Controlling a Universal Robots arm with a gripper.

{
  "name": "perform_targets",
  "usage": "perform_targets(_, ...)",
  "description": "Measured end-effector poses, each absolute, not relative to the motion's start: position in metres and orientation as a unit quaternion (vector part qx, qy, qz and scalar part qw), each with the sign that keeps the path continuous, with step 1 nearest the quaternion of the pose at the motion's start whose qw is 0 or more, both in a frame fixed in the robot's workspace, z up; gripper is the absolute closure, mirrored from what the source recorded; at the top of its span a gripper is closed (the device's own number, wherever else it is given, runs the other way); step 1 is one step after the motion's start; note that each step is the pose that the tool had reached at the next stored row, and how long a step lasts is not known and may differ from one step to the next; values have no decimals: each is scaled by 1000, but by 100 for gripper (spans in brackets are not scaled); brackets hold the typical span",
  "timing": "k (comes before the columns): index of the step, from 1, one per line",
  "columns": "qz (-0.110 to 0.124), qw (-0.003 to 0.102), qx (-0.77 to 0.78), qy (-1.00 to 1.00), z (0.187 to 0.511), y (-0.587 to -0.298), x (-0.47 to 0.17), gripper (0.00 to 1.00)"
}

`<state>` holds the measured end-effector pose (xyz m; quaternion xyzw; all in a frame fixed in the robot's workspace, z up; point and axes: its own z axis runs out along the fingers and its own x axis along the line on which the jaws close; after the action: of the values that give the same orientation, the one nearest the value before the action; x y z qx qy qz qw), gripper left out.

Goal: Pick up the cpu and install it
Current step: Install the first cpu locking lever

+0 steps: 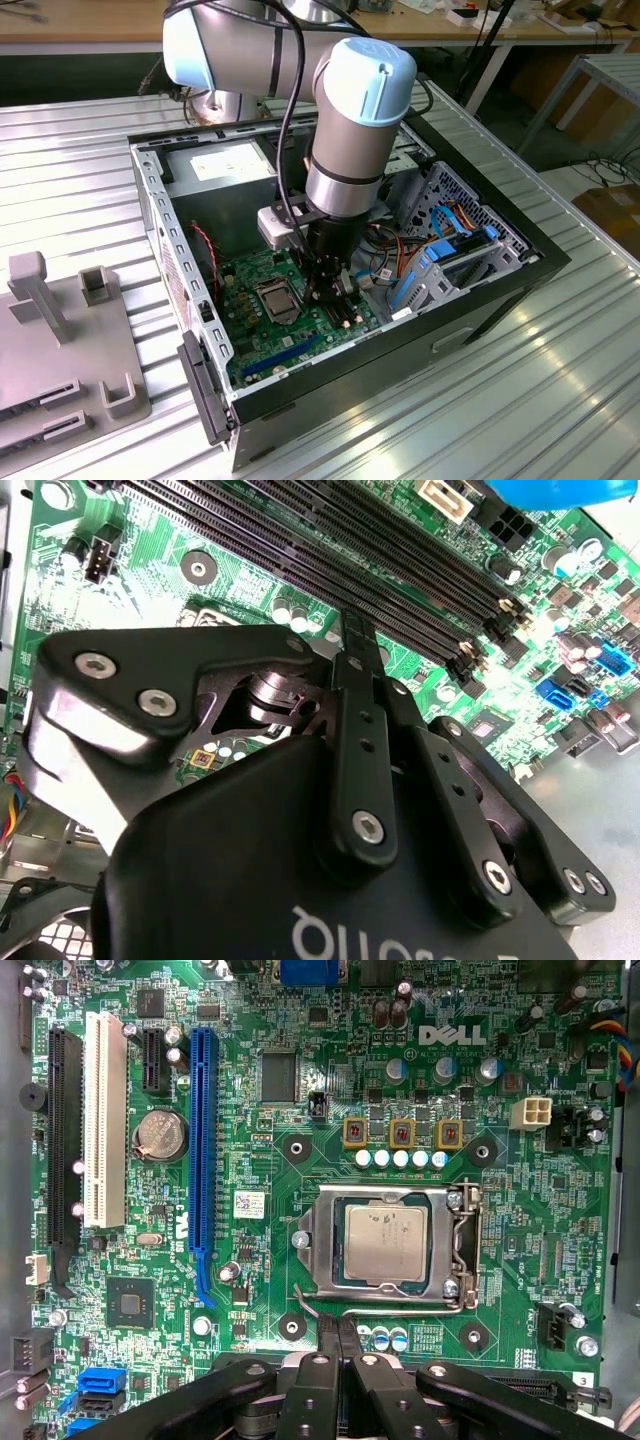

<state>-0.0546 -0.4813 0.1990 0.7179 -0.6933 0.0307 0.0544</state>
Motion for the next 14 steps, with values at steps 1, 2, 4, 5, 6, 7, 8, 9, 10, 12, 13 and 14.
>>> perform_targets(1,31,54,718,-693,199,-481,-55,89)
perform_targets(2,31,54,718,-693,200,-481,-55,89)
perform_targets(4,31,54,718,-693,200,-481,-56,89)
perform_targets(5,31,54,718,-693,201,-481,-56,89)
perform_targets(6,31,54,718,-693,202,-481,-56,89)
perform_targets(7,31,54,718,-693,204,-481,-56,89)
perform_targets(8,31,55,718,-693,205,-481,-56,89)
perform_targets(9,31,55,718,-693,205,-481,-56,89)
perform_targets(10,31,55,718,-693,206,-481,-56,89)
perform_targets(12,31,55,718,-693,207,-481,-56,89)
perform_targets(13,31,55,718,-693,208,-481,-57,89)
perform_targets(14,31,55,718,-693,208,-481,-57,89)
